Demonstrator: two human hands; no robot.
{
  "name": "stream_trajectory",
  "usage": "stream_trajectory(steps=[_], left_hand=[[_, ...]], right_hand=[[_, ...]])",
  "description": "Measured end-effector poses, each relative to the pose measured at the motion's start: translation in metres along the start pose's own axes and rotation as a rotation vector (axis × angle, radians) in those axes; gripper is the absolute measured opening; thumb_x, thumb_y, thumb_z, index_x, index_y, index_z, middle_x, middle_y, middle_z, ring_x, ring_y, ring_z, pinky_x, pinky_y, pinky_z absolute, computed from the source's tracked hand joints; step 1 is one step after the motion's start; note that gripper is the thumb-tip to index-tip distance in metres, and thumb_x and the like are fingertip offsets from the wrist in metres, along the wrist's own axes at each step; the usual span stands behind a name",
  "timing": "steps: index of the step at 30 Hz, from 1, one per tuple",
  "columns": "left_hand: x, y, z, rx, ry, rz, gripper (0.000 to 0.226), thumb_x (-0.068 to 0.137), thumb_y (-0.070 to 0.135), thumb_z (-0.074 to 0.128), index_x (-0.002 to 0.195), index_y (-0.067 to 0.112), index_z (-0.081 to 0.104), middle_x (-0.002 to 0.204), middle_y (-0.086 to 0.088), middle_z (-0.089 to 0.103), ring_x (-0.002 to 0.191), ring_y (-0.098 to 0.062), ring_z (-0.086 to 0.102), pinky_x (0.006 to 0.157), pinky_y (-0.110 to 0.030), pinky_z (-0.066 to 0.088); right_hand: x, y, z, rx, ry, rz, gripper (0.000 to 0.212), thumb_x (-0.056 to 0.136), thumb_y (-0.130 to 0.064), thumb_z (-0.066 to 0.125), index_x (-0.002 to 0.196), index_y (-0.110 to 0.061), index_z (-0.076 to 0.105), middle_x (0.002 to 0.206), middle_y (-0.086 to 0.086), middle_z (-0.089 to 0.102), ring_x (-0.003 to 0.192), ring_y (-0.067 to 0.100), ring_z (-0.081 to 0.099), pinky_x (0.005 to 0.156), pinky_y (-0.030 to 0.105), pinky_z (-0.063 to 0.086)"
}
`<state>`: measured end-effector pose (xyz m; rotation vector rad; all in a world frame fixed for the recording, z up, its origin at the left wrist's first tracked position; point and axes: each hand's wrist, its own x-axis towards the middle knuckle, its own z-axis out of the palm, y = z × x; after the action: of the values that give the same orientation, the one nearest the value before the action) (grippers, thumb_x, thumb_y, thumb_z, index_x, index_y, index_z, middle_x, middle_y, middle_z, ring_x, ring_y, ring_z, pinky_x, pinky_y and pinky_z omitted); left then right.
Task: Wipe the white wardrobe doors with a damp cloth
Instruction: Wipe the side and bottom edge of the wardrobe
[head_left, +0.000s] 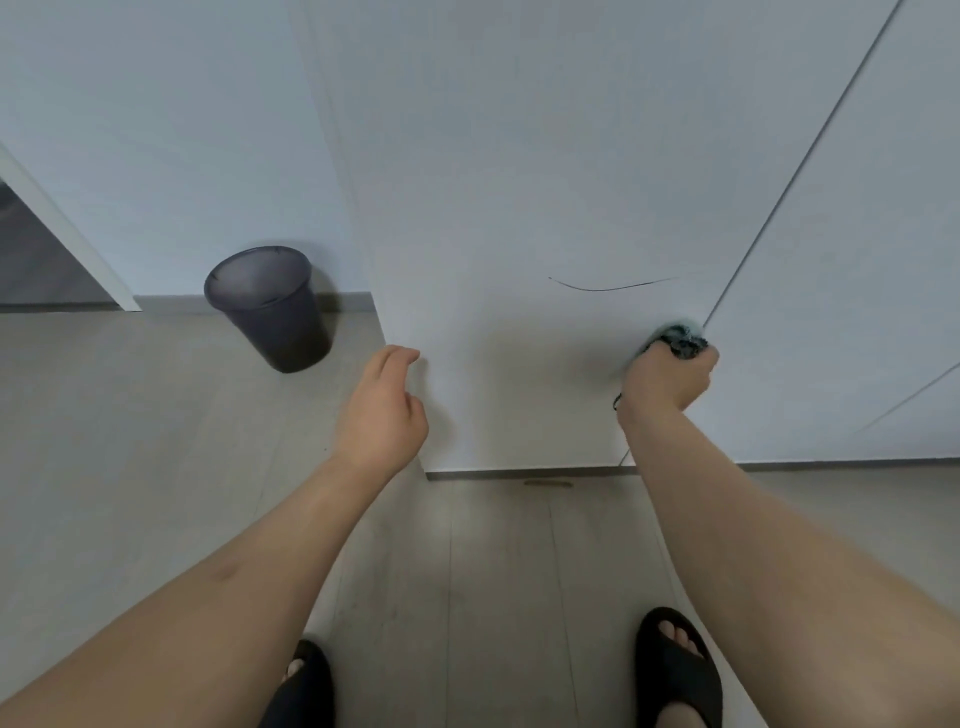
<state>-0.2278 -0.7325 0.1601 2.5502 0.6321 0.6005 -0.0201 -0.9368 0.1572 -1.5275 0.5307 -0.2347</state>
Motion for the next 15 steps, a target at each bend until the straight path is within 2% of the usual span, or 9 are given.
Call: stream_trajectory(steps=[2,4,6,9,12,15], left_hand=[[-0.002,-0.004,-0.003,0.012,0.006,-0.016,0.052,0.088,-0.001,0.05,0.139,0.009,0.052,0.143,-0.003,0.05,0.124,-0.019,0.053,0.095,-0.027,0.043],[-0.002,-0.006,-0.006,0.026,0.004,-0.024,0.052,0.089,0.0,0.05,0.14,0.01,0.051,0.144,-0.003,0.049,0.126,-0.019,0.052,0.098,-0.026,0.041],[-0.002,-0.008,-0.008,0.011,0.0,-0.059,0.051,0.091,0.001,0.05,0.141,0.01,0.051,0.144,-0.004,0.049,0.126,-0.019,0.052,0.1,-0.027,0.042],[-0.002,-0.009,-0.008,-0.015,0.009,-0.09,0.05,0.091,0.001,0.049,0.14,0.01,0.051,0.142,-0.004,0.05,0.125,-0.02,0.053,0.1,-0.026,0.042],[-0.002,-0.011,-0.003,0.013,0.009,-0.1,0.048,0.092,0.003,0.05,0.14,0.011,0.052,0.141,-0.003,0.052,0.123,-0.017,0.054,0.096,-0.019,0.038],[-0.005,-0.016,-0.001,0.025,-0.011,-0.122,0.05,0.091,0.003,0.05,0.14,0.012,0.051,0.142,-0.002,0.051,0.123,-0.016,0.053,0.093,-0.019,0.037]], right_hand=[[-0.019,-0.007,0.017,-0.004,0.001,-0.033,0.037,0.088,-0.01,0.05,0.123,-0.02,0.052,0.127,0.011,0.049,0.101,0.033,0.062,0.086,0.046,0.058],[-0.046,-0.01,0.033,0.0,-0.057,-0.085,0.038,0.091,-0.007,0.052,0.128,-0.019,0.052,0.127,0.006,0.047,0.106,0.029,0.059,0.089,0.04,0.055],[-0.08,-0.006,0.047,-0.025,-0.153,-0.141,0.036,0.09,-0.007,0.055,0.124,-0.018,0.055,0.12,0.003,0.051,0.099,0.023,0.058,0.086,0.036,0.053],[-0.117,0.011,0.062,-0.067,-0.272,-0.181,0.028,0.085,-0.012,0.06,0.111,-0.021,0.059,0.111,0.003,0.06,0.092,0.023,0.062,0.083,0.041,0.056],[-0.132,0.039,0.075,-0.063,-0.33,-0.077,0.025,0.081,-0.014,0.062,0.102,-0.027,0.059,0.105,-0.001,0.064,0.091,0.022,0.064,0.081,0.039,0.057],[-0.125,0.081,0.08,0.004,-0.351,0.146,0.019,0.084,-0.007,0.056,0.092,-0.024,0.058,0.091,-0.002,0.065,0.085,0.022,0.063,0.075,0.033,0.056]])
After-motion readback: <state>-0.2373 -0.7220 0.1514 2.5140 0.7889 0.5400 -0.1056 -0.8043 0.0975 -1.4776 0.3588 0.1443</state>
